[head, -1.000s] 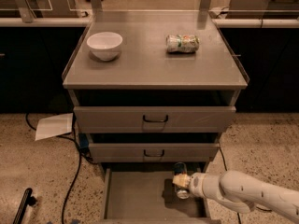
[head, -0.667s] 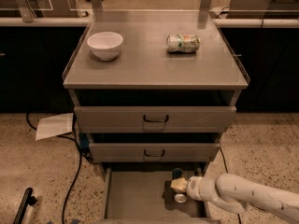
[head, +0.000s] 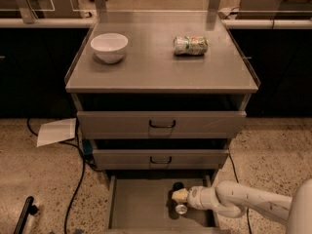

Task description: Place redbull can into bottom drawer

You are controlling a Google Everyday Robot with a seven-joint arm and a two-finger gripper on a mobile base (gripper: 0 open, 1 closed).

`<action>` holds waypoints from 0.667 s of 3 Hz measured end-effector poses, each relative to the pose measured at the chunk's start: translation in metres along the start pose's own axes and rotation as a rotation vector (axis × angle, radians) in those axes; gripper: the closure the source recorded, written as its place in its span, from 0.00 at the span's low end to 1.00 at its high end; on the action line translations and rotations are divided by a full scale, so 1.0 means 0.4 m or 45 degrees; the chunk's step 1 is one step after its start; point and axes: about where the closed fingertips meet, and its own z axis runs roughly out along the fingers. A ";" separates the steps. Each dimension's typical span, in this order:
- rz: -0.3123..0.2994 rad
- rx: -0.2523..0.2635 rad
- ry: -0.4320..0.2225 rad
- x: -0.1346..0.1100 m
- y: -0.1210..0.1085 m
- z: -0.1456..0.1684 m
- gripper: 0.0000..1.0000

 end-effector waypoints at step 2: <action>0.012 -0.052 0.033 -0.002 -0.030 0.020 1.00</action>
Offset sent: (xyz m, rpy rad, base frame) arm 0.0065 -0.0139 -0.0423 0.1372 0.0320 0.0503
